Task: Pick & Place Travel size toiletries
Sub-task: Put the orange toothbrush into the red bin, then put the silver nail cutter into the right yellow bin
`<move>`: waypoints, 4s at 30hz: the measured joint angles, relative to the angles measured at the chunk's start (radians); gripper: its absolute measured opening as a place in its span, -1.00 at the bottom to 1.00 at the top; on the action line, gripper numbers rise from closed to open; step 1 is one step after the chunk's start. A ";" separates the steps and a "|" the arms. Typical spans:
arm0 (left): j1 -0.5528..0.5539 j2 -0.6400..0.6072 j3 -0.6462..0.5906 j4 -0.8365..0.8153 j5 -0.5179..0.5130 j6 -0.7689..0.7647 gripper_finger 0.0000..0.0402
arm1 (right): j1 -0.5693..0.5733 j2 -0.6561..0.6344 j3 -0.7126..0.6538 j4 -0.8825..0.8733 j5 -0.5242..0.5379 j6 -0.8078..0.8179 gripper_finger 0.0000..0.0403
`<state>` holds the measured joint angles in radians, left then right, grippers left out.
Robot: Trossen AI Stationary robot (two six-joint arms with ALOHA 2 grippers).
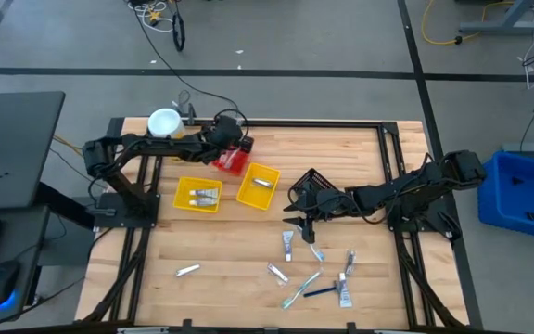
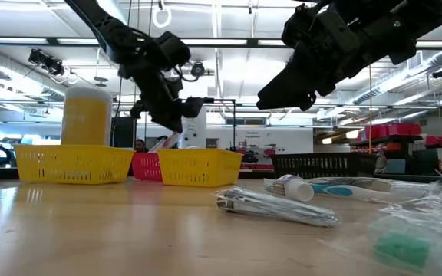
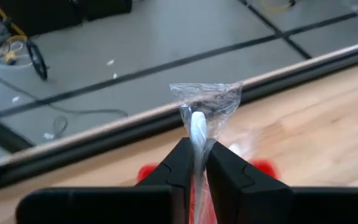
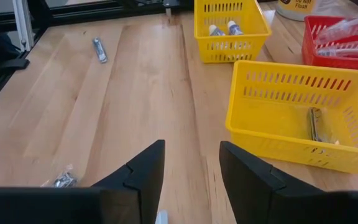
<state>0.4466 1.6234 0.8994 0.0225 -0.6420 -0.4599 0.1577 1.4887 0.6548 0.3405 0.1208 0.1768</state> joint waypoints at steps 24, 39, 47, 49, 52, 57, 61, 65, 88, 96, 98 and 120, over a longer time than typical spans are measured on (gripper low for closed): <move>0.006 -0.009 -0.022 -0.008 0.155 0.019 -0.32 | 0.000 0.000 0.000 0.000 0.001 0.018 -0.19; -0.027 -0.216 -0.021 -0.190 0.158 0.034 -0.37 | 0.000 0.000 0.000 0.105 0.149 0.037 -0.23; -0.198 -0.291 -0.020 -0.279 0.289 0.048 -0.45 | 0.000 0.000 0.000 0.105 0.137 0.069 -0.25; -0.271 -0.291 -0.020 -0.272 0.295 0.070 -0.47 | 0.004 0.000 0.000 0.101 0.137 0.069 -0.24; -0.370 -0.291 -0.020 -0.272 0.298 0.079 -0.50 | 0.013 0.000 0.000 0.053 0.132 0.060 -0.18; -0.497 -0.291 -0.020 -0.272 0.298 0.079 -0.51 | 0.027 0.000 0.000 -0.051 0.081 0.059 -0.03; -0.558 -0.284 -0.020 -0.263 0.297 0.052 -0.51 | 0.047 0.000 0.000 -0.076 0.014 0.072 0.08; -0.592 -0.274 -0.020 -0.236 0.296 0.052 -0.51 | 0.081 0.000 0.000 -0.069 -0.026 0.074 0.13; -0.606 -0.159 -0.020 -0.112 0.319 0.097 -0.24 | 0.201 0.000 0.000 -0.248 -0.027 0.137 0.04; -0.619 -0.148 -0.021 -0.101 0.330 0.101 -0.25 | 0.203 0.000 0.000 -0.275 -0.026 0.145 0.01; -0.621 -0.149 -0.020 -0.095 0.358 0.110 -0.25 | 0.203 0.000 0.000 -0.277 -0.027 0.145 -0.01; -0.864 -0.150 -0.020 -0.420 0.717 -0.304 -0.25 | 0.204 0.000 0.000 -0.270 -0.019 0.146 -0.12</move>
<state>-0.4175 1.4738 0.8795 -0.3980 0.0755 -0.7634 0.3614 1.4887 0.6545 0.0708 0.1017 0.3225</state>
